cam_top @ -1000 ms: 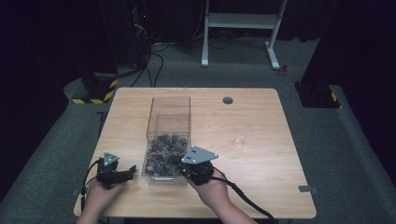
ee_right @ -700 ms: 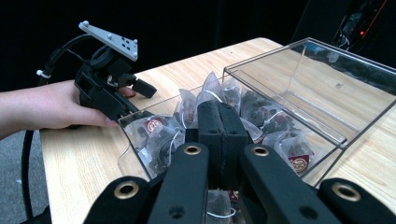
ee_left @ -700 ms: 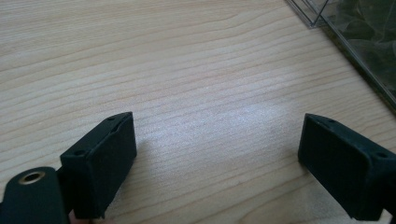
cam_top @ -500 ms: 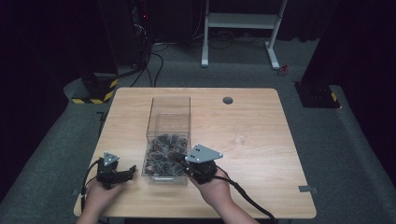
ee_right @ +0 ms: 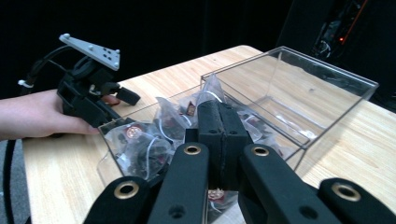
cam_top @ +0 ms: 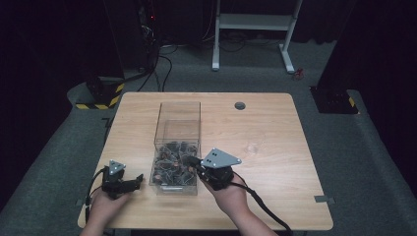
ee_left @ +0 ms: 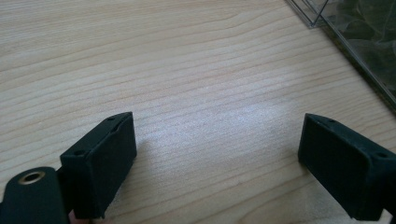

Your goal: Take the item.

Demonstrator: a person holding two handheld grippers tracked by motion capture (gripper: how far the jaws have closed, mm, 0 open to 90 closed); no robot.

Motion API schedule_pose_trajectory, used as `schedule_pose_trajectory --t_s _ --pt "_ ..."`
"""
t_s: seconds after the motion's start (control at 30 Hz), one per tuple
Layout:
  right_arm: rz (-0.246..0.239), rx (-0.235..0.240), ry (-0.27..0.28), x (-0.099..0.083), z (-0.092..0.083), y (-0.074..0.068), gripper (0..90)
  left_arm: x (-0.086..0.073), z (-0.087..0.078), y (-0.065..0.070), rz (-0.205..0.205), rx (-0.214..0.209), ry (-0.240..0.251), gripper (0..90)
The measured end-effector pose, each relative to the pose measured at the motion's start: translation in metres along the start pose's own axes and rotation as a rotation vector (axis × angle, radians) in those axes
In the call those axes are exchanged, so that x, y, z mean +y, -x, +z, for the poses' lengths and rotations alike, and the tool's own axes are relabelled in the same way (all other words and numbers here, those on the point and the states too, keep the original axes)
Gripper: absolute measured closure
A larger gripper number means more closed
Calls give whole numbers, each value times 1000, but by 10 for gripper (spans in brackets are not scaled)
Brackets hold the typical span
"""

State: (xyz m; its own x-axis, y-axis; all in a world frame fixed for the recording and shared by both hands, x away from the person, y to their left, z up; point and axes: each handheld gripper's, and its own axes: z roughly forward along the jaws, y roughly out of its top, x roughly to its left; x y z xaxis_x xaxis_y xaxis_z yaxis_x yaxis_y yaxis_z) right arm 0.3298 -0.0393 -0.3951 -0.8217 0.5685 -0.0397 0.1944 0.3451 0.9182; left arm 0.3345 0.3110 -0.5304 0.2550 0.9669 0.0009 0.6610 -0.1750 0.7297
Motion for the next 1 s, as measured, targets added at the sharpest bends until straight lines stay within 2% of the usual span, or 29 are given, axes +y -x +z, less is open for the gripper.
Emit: schedule_pose_trajectory --t_s 0.4,1.0 --pt "20 -63 1 -3 -10 19 900 0 0 0 0 0 0 117" --pt "59 -162 -1 -11 -29 54 900 0 0 0 0 0 0 117"
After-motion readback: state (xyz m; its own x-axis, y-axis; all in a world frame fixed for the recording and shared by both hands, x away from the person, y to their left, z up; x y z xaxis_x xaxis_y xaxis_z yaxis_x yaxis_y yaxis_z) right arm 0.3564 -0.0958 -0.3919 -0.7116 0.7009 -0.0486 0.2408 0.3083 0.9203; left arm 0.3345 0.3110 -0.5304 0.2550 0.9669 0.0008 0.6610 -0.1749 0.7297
